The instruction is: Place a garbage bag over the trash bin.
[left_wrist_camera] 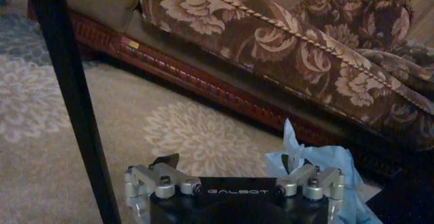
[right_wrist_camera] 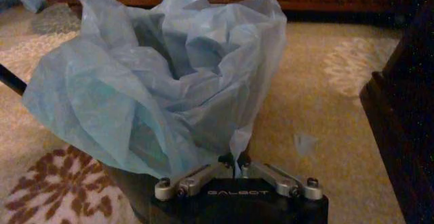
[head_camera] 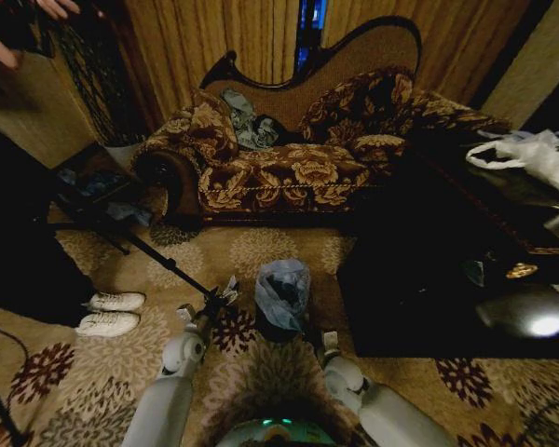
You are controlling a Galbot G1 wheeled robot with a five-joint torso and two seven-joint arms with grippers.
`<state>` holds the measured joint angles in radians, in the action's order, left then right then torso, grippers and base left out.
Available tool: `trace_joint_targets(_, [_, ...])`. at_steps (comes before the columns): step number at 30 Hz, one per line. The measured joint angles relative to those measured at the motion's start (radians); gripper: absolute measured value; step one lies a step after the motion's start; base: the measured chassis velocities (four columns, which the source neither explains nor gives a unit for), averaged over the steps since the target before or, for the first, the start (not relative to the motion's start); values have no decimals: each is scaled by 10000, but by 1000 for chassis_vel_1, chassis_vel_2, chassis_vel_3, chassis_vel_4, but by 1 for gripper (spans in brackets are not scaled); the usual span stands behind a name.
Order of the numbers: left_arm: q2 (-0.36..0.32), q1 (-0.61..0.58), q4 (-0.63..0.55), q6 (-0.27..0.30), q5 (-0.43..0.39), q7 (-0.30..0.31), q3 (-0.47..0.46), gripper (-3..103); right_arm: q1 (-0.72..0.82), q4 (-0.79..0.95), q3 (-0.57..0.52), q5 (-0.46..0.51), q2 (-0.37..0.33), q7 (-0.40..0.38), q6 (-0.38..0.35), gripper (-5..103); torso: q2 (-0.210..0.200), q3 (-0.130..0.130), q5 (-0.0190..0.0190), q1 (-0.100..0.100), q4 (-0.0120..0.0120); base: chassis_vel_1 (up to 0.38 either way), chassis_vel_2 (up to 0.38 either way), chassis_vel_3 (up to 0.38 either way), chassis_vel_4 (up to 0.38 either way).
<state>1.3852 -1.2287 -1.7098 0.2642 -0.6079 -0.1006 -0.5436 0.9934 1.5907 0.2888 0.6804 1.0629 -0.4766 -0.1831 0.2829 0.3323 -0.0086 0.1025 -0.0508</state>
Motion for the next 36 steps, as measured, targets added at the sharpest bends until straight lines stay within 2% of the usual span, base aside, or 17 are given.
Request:
trace_joint_targets(10, [-45, -19, -35, -84, -32, -9, -32, 100, 62, -846, 144, -796, 414, 109, 388, 0, 0, 0, 0, 0, 0, 0, 0, 0, 0])
trace_joint_targets(24, [37, 8, -94, -57, -35, 37, -10, 100, 27, -1084, 374, -1080, 552, 116, 582, 0, 0, 0, 1, 0, 0, 0, 0, 0, 0])
trace_joint_targets(26, [79, 87, -131, 225, -101, 185, 55, 100, -5, -1010, 377, -1063, 511, 100, 583, 0, 0, 0, 0, 0, 0, 0, 0, 0, 0])
trace_joint_targets(28, [105, 144, -404, 766, -360, 408, 211, 100, -7, -926, 376, -1043, 483, 82, 585, 0, 0, 0, 1, 0, 0, 0, 0, 0, 0])
trace_joint_targets(30, [122, 165, -527, 967, -514, 528, 299, 100, -2, -883, 367, -1038, 477, 78, 588, 0, 0, 0, 2, 0, 0, 0, 0, 0, 0])
trace_joint_targets(31, [177, 204, -783, 1492, -800, 866, 473, 100, 17, -782, 344, -1003, 456, 65, 591, 0, 0, 0, 1, 0, -1, 0, 0, 0, 0])
trace_joint_targets(32, [204, 217, -950, 1781, -967, 1070, 547, 100, 27, -715, 334, -980, 439, 53, 591, 0, 0, 0, 0, 0, -2, 0, 0, 0, 0])
trace_joint_targets(34, [215, 228, -1070, 1962, -1058, 1190, 590, 100, 30, -688, 332, -972, 428, 47, 591, 0, 0, 0, 0, 0, -1, 0, 0, 0, 0])
trace_joint_targets(35, [251, 324, -1468, 2733, -1426, 1727, 769, 100, 40, -602, 331, -958, 395, 43, 595, 0, 0, 0, 2, 0, 0, 0, 0, 0, 0])
trace_joint_targets(36, [251, 324, -1468, 2733, -1426, 1727, 769, 100, 40, -602, 331, -958, 395, 43, 595, 0, 0, 0, 2, 0, 0, 0, 0, 0, 0])
